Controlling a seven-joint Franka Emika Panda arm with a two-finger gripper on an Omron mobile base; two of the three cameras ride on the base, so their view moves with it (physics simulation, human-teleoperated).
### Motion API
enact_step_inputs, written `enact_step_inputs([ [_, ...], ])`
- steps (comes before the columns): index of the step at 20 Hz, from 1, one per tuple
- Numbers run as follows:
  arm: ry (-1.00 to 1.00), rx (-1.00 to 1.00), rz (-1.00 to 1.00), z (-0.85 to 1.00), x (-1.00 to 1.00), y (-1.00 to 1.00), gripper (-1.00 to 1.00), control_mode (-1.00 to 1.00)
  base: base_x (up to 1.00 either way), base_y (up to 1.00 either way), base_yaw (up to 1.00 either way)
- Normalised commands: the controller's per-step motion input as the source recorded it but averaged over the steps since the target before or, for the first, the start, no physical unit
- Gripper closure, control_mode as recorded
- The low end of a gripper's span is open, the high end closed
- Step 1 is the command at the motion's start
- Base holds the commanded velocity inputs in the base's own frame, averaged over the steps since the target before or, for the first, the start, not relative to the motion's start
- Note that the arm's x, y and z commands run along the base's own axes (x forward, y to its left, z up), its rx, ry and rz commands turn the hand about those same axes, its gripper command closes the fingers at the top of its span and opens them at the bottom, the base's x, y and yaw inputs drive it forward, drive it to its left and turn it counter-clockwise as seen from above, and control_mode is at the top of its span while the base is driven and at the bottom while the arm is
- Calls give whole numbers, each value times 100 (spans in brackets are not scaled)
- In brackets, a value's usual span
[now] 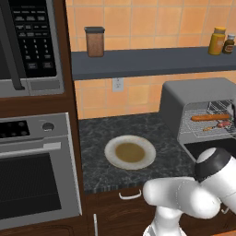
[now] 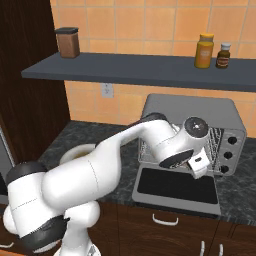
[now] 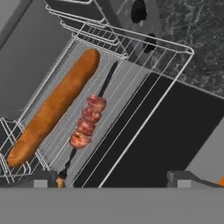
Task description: Pick up the kebab skewer and baguette bread, and place them inside the toaster oven. Close the toaster oven door and start by setting the timer.
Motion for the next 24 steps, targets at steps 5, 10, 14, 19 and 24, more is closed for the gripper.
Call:
enact_step_inputs([
  [5, -3, -32, 40, -1, -17, 20, -100, -100, 0, 0, 0],
  [10, 0, -30, 42, -7, -21, 5, -100, -100, 0, 0, 0],
  [14, -3, -27, 40, -1, -25, 0, -100, -100, 0, 0, 0],
  [19, -9, -29, 12, -17, -10, 33, -100, -100, 0, 0, 0],
  [24, -9, -10, -3, -19, 2, 39, -100, -100, 0, 0, 0],
])
